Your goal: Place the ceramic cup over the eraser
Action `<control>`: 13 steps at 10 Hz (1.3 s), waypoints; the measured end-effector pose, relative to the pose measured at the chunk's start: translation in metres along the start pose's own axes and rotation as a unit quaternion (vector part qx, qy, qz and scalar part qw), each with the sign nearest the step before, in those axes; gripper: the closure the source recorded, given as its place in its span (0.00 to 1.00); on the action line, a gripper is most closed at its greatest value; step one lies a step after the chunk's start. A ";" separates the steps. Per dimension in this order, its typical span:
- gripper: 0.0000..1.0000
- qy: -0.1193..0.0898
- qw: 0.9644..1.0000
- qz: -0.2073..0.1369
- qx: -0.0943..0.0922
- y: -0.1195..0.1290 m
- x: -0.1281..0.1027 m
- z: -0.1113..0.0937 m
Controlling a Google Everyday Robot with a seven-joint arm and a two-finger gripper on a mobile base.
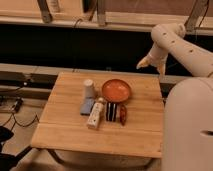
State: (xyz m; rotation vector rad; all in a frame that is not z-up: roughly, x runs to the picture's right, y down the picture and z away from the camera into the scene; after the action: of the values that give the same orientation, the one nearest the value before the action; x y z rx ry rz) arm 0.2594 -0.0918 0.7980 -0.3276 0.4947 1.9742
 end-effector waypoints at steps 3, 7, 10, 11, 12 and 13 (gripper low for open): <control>0.20 0.000 1.000 0.000 0.000 0.000 0.000 0.000; 0.20 0.000 1.000 -0.001 0.001 0.001 0.000 0.000; 0.20 0.010 0.997 -0.071 0.005 0.053 0.023 0.002; 0.20 0.014 0.994 -0.113 0.006 0.086 0.040 0.004; 0.20 0.015 0.990 -0.138 0.006 0.106 0.050 0.005; 0.20 0.018 0.986 -0.166 0.003 0.132 0.062 0.007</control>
State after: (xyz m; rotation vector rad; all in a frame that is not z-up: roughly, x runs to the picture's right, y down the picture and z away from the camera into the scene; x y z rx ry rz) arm 0.1132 -0.0908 0.8030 -0.4157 0.4377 1.6448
